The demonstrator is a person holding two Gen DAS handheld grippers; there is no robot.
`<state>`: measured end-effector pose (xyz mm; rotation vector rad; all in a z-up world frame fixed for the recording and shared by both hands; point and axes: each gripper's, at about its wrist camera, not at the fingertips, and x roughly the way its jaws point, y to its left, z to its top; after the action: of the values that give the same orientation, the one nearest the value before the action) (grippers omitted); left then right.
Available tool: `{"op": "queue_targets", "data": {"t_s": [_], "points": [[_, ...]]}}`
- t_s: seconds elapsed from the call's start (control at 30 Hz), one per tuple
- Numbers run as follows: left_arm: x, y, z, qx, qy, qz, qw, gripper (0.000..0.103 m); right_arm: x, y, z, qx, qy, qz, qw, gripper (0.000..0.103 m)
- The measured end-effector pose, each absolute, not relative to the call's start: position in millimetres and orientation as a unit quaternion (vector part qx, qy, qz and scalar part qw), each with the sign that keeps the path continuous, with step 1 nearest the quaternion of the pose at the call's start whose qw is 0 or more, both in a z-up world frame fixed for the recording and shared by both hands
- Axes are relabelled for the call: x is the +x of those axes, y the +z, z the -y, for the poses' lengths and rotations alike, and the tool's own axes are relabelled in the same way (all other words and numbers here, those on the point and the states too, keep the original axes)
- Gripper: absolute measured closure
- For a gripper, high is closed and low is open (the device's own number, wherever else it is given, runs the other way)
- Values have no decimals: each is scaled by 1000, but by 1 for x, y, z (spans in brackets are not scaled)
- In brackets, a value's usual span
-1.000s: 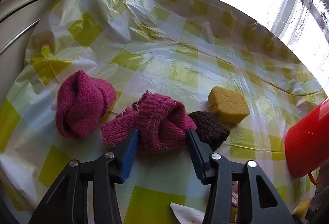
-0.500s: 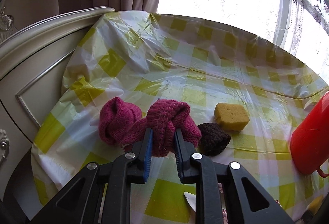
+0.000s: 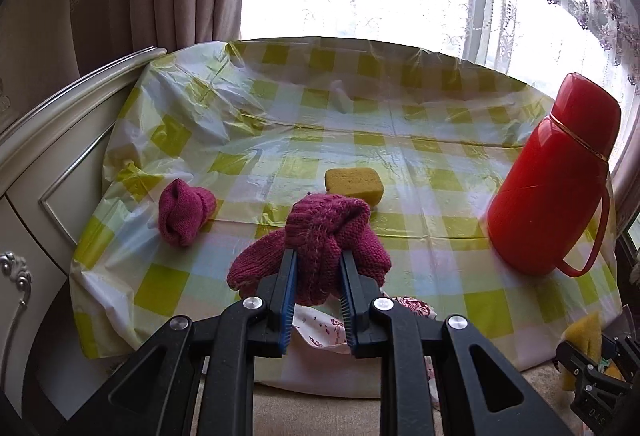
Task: Organize soft objects
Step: 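Carry the pink socks and yellow sponge over the box and release both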
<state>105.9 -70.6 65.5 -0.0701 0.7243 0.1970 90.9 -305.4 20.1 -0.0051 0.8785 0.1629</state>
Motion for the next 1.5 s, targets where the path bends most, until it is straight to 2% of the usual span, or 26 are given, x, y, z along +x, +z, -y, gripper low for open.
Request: {"op": "queue_targets", "data": {"t_s": [0.93, 1.5], "points": [[87, 62, 248, 92, -75, -382, 916, 82, 53, 25, 418, 53, -25, -422, 904, 49], [71, 58, 310, 37, -232, -396, 887, 80, 26, 36, 513, 86, -131, -405, 901, 49]]}}
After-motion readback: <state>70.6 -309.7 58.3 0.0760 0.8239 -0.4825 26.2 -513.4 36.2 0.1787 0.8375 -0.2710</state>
